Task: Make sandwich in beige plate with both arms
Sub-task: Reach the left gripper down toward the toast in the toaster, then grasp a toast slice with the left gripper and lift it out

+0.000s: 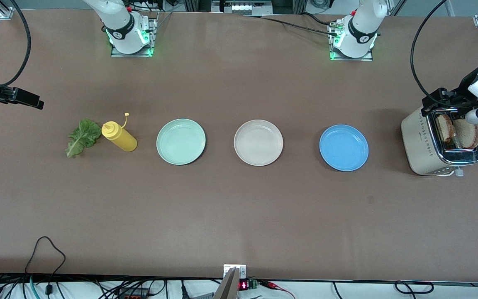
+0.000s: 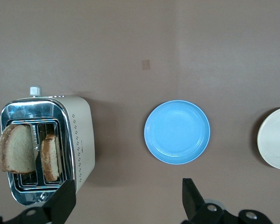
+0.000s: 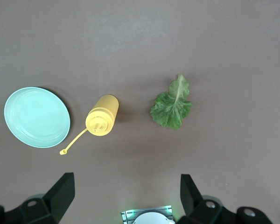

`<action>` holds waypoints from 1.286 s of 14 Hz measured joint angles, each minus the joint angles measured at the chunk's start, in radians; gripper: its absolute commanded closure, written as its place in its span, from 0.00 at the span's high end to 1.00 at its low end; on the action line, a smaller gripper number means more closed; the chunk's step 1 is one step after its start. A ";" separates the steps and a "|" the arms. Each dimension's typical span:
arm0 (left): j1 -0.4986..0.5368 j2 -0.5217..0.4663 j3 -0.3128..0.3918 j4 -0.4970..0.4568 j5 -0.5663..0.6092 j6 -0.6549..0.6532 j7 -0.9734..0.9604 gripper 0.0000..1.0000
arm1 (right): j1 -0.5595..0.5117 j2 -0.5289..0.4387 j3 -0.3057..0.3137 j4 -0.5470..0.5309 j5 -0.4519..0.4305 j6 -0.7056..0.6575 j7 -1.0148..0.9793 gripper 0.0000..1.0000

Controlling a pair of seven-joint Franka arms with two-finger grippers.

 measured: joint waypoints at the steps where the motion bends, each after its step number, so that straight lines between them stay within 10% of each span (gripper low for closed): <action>1: 0.000 0.000 0.000 0.000 0.000 -0.001 0.000 1.00 | 0.000 0.000 0.000 0.000 0.000 0.000 0.000 1.00; 18: 0.093 0.214 0.018 0.013 0.003 0.032 0.108 1.00 | 0.000 0.000 0.000 0.000 0.000 0.000 0.000 1.00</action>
